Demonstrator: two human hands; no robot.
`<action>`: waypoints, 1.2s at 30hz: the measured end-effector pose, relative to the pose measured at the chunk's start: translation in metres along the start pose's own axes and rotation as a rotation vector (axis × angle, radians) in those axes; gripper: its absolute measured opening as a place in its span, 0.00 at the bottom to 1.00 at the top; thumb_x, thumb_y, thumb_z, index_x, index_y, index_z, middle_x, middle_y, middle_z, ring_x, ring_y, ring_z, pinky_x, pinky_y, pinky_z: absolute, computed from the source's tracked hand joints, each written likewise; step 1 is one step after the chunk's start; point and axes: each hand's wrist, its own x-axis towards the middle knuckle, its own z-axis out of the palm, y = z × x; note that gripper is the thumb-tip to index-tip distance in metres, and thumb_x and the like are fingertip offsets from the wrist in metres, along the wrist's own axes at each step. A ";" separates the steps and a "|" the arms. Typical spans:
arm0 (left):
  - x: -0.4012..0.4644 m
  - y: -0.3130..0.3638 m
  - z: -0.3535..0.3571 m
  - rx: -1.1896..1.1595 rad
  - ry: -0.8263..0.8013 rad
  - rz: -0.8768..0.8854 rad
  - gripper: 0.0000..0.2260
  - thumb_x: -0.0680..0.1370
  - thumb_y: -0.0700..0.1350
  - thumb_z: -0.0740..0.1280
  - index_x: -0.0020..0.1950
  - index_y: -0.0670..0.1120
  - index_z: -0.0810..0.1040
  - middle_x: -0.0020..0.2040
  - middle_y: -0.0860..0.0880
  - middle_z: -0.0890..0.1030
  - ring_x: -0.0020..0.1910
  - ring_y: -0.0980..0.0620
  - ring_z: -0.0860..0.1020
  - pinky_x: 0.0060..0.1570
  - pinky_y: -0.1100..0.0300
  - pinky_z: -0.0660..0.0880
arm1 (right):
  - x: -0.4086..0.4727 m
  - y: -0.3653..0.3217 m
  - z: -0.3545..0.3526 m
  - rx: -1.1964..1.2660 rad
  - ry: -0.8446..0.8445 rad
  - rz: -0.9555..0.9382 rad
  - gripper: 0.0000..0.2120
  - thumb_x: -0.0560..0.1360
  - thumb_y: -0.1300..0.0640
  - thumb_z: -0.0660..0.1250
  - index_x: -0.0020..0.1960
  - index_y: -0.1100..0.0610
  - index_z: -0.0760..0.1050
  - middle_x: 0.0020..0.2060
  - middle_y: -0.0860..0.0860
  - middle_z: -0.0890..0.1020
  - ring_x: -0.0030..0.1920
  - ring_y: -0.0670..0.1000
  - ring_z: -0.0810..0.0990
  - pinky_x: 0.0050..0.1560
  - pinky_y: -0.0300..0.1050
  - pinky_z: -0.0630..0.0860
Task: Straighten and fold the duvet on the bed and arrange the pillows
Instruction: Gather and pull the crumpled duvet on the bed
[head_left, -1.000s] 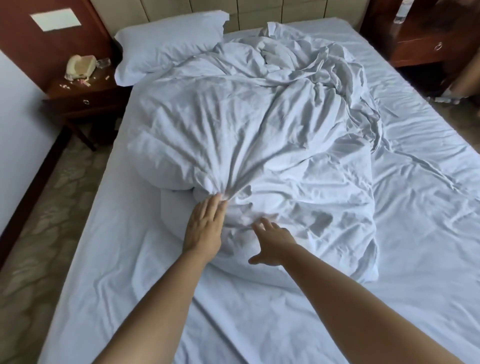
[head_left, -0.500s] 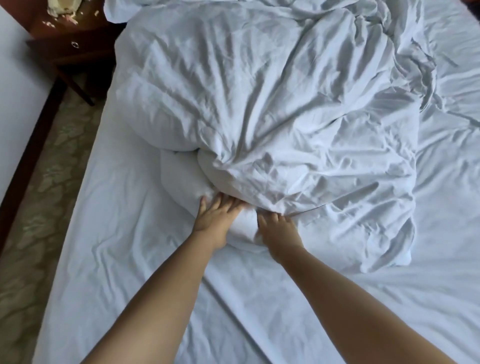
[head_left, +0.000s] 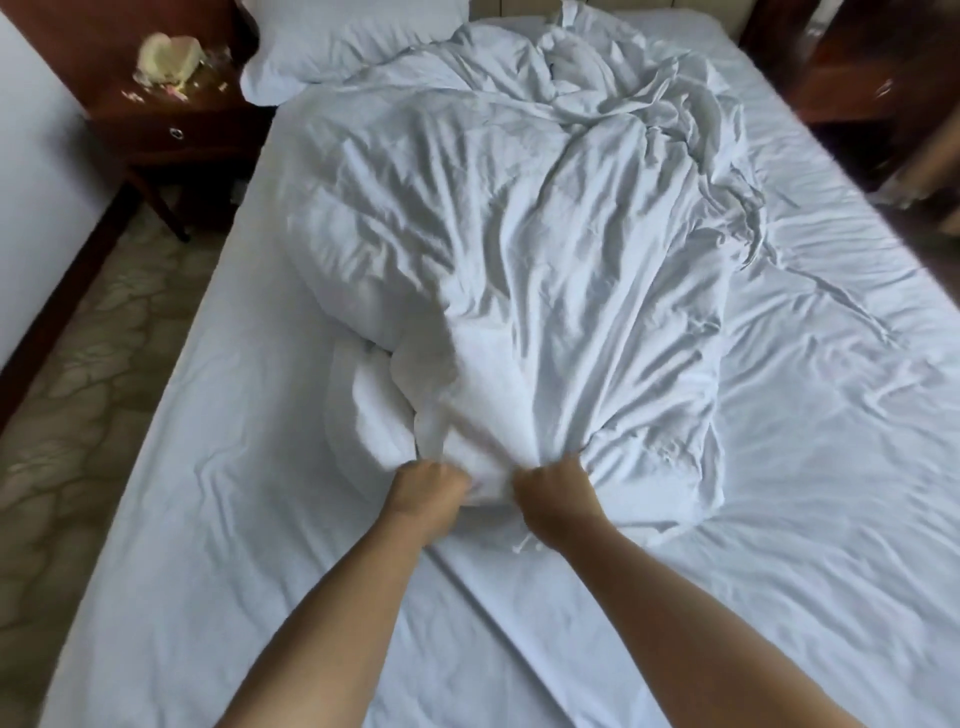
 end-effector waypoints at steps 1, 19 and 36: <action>-0.019 0.013 -0.001 -0.035 -0.004 -0.015 0.12 0.79 0.40 0.57 0.58 0.45 0.77 0.56 0.43 0.80 0.57 0.40 0.78 0.54 0.51 0.74 | -0.014 0.000 -0.005 -0.012 0.026 -0.016 0.14 0.44 0.57 0.79 0.21 0.57 0.75 0.17 0.51 0.74 0.17 0.49 0.74 0.27 0.35 0.69; -0.268 0.083 -0.088 -0.126 0.090 -0.093 0.15 0.77 0.40 0.57 0.62 0.42 0.75 0.64 0.41 0.75 0.62 0.41 0.74 0.56 0.54 0.71 | -0.250 -0.080 -0.100 -0.145 0.209 0.103 0.19 0.83 0.55 0.50 0.61 0.58 0.76 0.58 0.57 0.80 0.58 0.59 0.78 0.58 0.47 0.69; -0.316 0.129 -0.131 -0.290 0.159 -0.188 0.12 0.77 0.42 0.58 0.59 0.45 0.74 0.62 0.41 0.75 0.59 0.41 0.75 0.55 0.54 0.72 | -0.322 -0.049 -0.149 -0.086 0.249 0.041 0.16 0.81 0.58 0.51 0.60 0.59 0.75 0.57 0.58 0.79 0.58 0.60 0.78 0.57 0.49 0.71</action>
